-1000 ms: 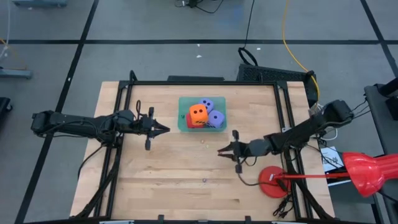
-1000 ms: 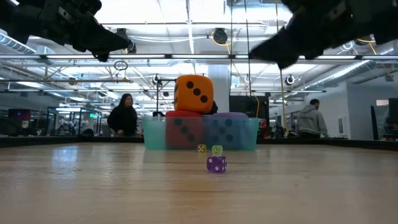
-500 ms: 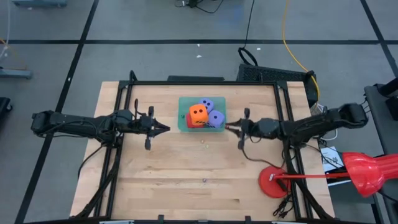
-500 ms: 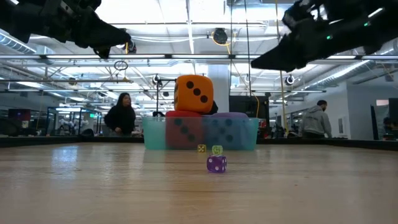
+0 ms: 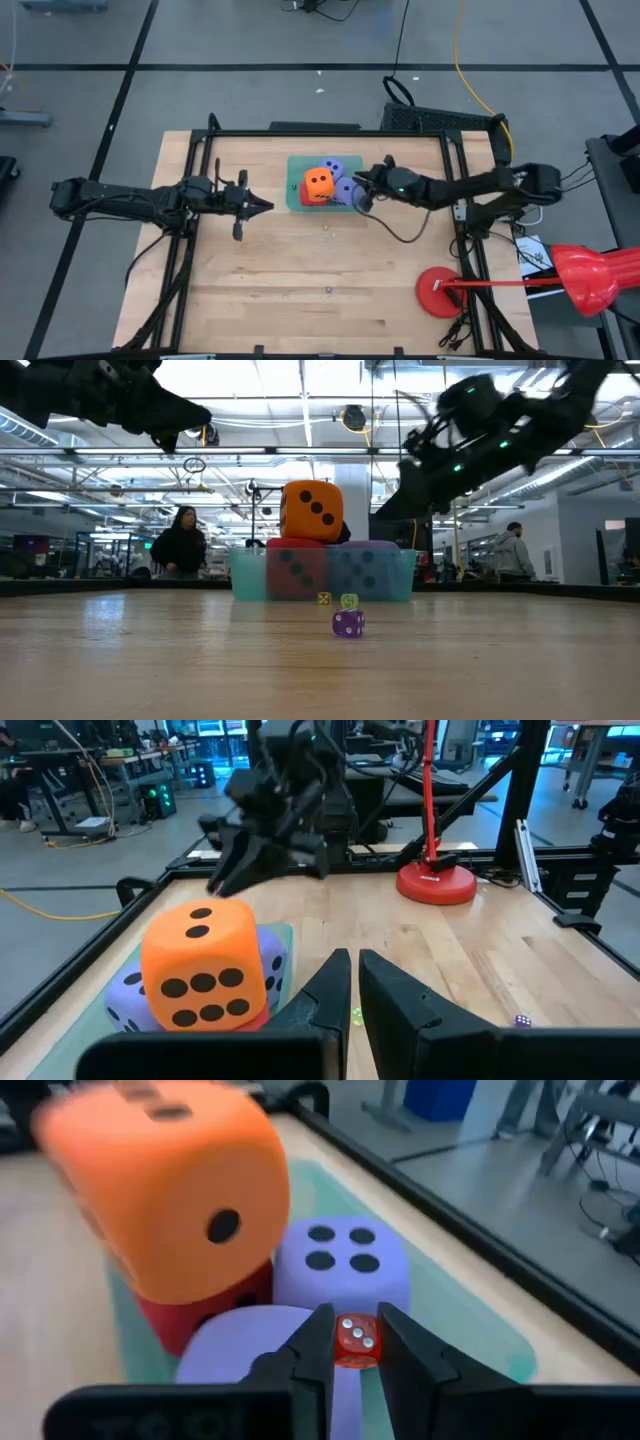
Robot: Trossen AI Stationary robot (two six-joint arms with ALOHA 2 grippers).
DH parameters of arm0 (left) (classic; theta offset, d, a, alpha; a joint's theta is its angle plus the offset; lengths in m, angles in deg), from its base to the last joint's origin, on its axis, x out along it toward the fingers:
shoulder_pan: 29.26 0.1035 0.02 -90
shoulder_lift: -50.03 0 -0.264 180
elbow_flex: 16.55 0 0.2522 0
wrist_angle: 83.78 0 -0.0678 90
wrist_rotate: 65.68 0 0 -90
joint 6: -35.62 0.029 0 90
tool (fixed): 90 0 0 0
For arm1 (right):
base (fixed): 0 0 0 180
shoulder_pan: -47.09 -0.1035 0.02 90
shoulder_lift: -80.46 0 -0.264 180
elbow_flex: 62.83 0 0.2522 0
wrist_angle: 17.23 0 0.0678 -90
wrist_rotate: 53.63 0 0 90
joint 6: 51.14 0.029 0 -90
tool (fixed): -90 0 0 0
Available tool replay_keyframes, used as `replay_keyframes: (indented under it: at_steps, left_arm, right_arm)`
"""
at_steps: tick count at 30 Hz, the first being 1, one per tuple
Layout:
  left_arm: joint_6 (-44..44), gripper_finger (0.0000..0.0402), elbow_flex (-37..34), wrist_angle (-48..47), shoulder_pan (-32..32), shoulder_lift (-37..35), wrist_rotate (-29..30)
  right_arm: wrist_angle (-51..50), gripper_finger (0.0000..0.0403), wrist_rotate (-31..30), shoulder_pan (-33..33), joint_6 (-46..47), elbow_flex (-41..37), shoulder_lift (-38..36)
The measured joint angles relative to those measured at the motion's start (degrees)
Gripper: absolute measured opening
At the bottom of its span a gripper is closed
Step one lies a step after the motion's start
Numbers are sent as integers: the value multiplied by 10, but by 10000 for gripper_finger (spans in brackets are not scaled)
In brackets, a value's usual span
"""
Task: Pick & Place Dice
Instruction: Put the small red dice into the blue bin
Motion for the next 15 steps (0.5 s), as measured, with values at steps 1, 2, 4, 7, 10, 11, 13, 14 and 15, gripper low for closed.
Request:
replay_keyframes:
  at_steps: [1,2,4,7,10,11,13,14,15]
  left_arm:
    - [0,37,0,1,0,0,0]
    - [0,37,0,2,0,0,0]
    - [0,37,0,6,0,0,0]
    - [-1,37,0,9,0,0,0]
    - [-5,37,0,10,0,0,0]
    - [-8,37,0,10,0,0,0]
    - [-14,37,0,10,0,0,0]
    - [-14,37,0,10,0,0,0]
    - [-14,37,0,10,0,0,0]
  right_arm:
    - [0,47,0,4,0,10,18]
    - [0,51,1,8,0,19,36]
    - [-2,61,1,17,0,38,70]
    - [-4,67,0,35,2,56,107]
    - [-4,68,-1,45,19,63,130]
    - [-4,70,0,48,31,63,133]
    - [-4,78,1,50,46,63,134]
    - [-4,86,0,50,51,64,134]
    - [-3,97,1,50,56,64,134]
